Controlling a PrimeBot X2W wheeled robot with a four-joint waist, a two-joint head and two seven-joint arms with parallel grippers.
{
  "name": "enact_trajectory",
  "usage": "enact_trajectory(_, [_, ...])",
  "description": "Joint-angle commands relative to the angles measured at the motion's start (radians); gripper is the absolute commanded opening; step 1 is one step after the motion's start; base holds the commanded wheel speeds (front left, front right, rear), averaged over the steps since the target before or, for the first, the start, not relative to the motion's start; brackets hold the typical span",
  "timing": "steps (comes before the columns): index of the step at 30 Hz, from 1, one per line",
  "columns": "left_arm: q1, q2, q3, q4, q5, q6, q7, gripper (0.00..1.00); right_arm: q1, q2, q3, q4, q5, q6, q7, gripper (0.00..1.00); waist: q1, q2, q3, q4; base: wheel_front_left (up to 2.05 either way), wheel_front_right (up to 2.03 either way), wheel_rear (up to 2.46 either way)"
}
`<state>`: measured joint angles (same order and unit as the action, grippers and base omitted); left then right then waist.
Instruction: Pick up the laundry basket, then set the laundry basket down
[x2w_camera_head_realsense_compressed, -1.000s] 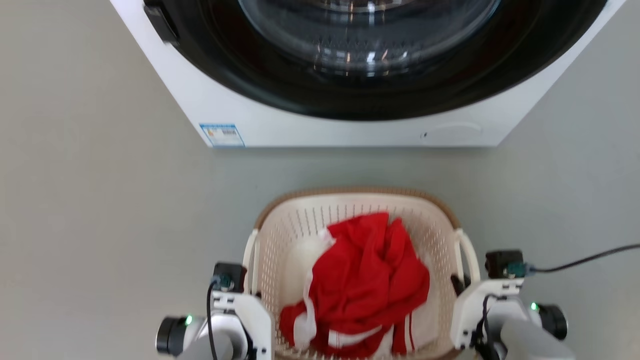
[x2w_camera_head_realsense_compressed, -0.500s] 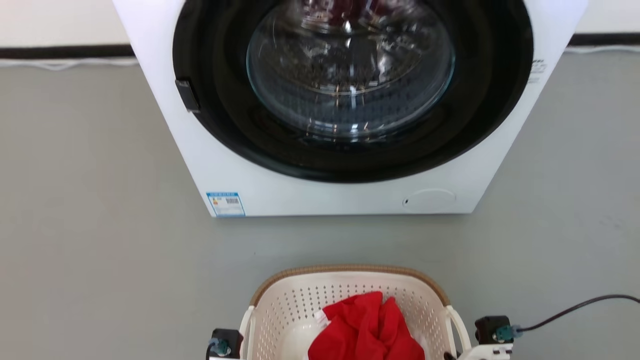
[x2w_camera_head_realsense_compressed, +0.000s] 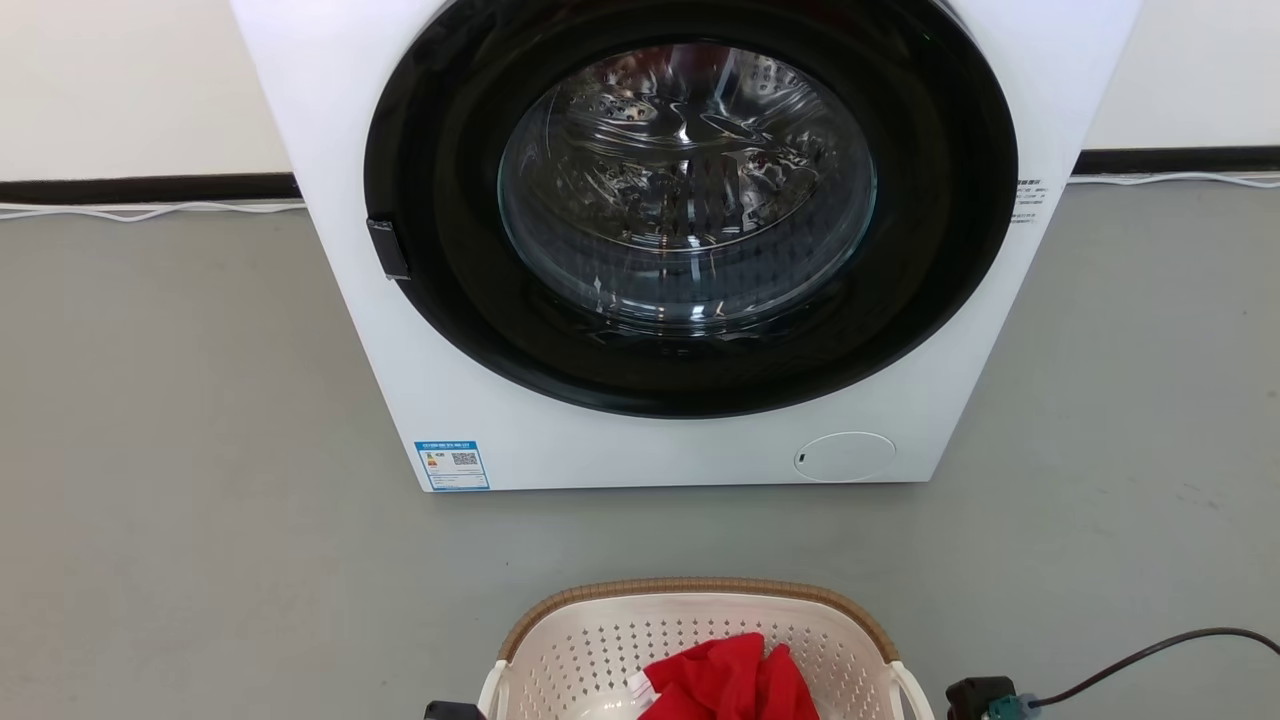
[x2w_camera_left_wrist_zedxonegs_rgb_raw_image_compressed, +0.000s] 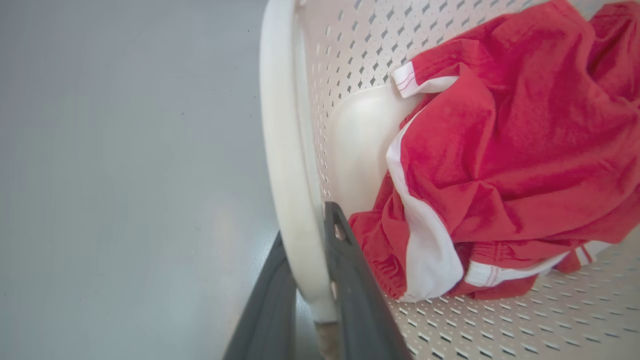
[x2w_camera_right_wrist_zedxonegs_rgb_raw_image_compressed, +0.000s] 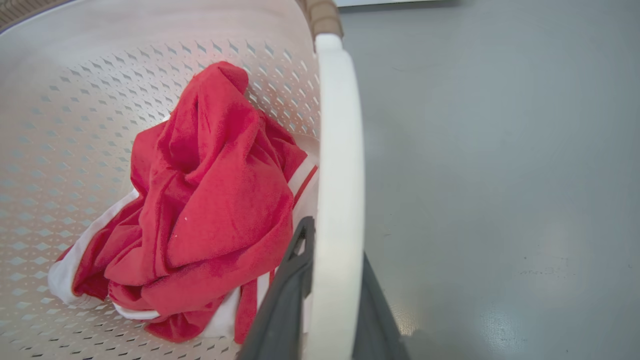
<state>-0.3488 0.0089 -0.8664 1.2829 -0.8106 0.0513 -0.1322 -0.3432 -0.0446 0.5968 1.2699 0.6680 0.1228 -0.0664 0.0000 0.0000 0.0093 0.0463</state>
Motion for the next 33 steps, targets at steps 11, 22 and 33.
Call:
enact_trajectory(11, [-0.02,0.043,0.009,0.006,-0.01,0.008,-0.013,0.0,-0.008,-0.006,0.079,0.008,0.043,0.008,-0.032,0.0,0.0,0.0,-0.004,-0.001,0.0,0.0,0.0])
enact_trajectory(22, [-0.022,0.044,0.002,0.007,-0.015,0.011,-0.007,0.0,-0.026,-0.006,0.109,0.015,0.074,0.008,-0.039,0.0,0.0,0.0,-0.001,-0.004,0.0,0.0,0.0])
enact_trajectory(33, [-0.029,0.044,-0.004,0.008,-0.018,0.017,-0.01,0.0,-0.041,-0.006,0.139,0.017,0.108,0.008,-0.039,0.0,0.0,0.0,0.007,-0.002,0.0,0.0,0.0])
